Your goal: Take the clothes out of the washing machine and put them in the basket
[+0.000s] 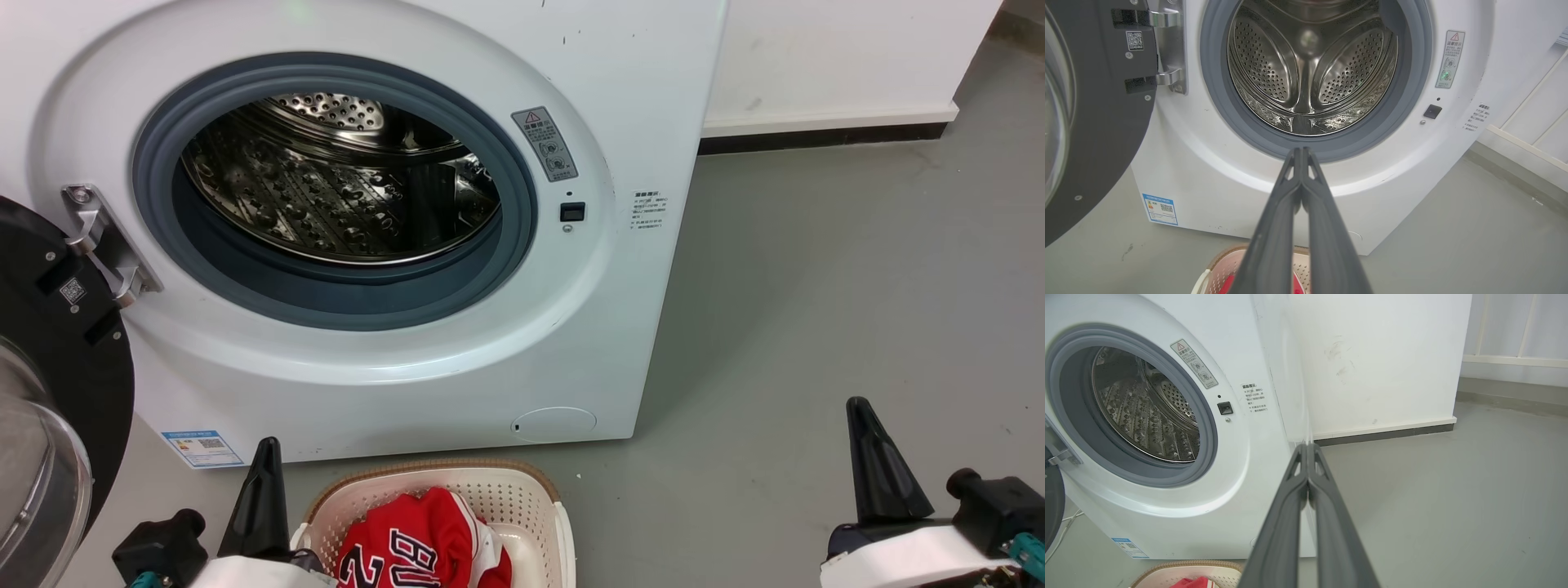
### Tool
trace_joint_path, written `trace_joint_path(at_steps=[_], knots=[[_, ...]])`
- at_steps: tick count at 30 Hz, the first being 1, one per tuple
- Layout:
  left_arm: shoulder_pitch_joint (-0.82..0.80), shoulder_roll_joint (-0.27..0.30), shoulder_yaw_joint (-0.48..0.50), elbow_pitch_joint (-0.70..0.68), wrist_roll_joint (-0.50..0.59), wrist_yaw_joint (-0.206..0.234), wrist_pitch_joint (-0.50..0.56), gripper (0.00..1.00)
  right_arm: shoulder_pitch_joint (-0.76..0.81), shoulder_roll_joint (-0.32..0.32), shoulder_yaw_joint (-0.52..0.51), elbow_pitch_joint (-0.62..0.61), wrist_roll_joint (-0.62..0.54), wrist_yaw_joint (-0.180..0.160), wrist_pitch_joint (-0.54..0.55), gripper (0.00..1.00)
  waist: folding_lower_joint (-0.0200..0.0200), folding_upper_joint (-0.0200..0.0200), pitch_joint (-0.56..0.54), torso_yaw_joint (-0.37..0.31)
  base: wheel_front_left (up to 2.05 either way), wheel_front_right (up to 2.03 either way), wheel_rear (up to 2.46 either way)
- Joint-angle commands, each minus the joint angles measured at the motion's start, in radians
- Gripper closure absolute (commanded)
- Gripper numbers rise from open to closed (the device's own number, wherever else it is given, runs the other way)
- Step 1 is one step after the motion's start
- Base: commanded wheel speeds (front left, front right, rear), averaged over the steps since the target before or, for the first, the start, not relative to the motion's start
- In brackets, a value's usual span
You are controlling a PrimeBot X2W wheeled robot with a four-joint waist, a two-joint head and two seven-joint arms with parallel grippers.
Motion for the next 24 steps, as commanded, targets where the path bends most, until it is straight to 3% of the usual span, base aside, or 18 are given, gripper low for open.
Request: trace_joint_path(at_steps=[1, 24], knots=[[-0.032, 0.001, 0.005, -0.008, -0.039, -0.002, 0.006, 1.0, -0.034, -0.009, 0.002, -0.007, 0.047, 0.0, 0.007, 1.0, -0.0001, -0.0001, 0.0, 0.001, 0.0, 0.0, 0.0], [-0.085, 0.001, 0.015, 0.045, -0.421, -0.012, 0.096, 1.0, -0.081, -0.025, -0.001, 0.052, 0.489, 0.0, 0.082, 1.0, -0.0001, -0.0001, -0.003, 0.011, 0.0, 0.0, 0.0]])
